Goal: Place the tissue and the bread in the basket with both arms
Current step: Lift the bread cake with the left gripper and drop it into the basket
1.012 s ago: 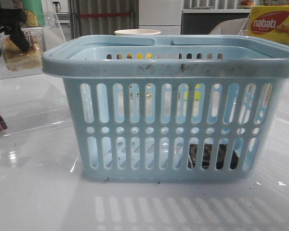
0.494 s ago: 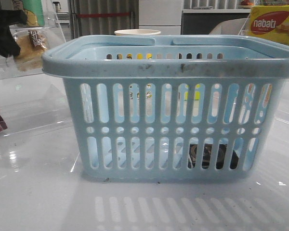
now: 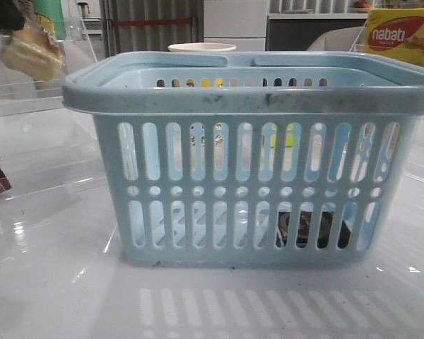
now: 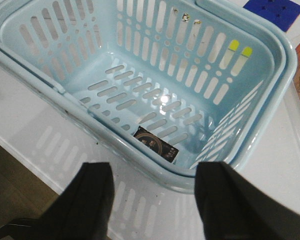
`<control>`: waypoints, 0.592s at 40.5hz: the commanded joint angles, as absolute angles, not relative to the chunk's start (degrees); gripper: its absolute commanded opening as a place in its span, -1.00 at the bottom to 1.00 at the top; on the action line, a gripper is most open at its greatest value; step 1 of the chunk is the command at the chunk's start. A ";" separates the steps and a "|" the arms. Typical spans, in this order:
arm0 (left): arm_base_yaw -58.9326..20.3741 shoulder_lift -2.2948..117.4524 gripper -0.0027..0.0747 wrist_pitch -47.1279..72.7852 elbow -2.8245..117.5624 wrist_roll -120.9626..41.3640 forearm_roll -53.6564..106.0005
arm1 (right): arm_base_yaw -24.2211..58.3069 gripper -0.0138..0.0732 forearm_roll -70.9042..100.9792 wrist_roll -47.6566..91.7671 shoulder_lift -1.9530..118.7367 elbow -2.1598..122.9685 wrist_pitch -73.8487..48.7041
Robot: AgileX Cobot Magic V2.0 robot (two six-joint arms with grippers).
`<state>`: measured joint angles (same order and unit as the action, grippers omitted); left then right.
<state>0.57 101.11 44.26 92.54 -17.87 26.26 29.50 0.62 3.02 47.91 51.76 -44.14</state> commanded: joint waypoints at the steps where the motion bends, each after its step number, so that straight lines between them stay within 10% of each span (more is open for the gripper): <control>1: -1.50 95.15 -0.69 43.74 94.58 -19.73 28.57 | 29.61 0.42 0.00 3.44 47.42 53.32 -40.35; 24: -27.29 87.52 -0.69 47.42 94.32 -24.31 28.87 | 29.61 0.42 0.00 3.44 47.42 53.32 -40.35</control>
<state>-23.95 90.20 50.16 92.64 -23.06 26.66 29.50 0.62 3.02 47.91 51.76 -44.14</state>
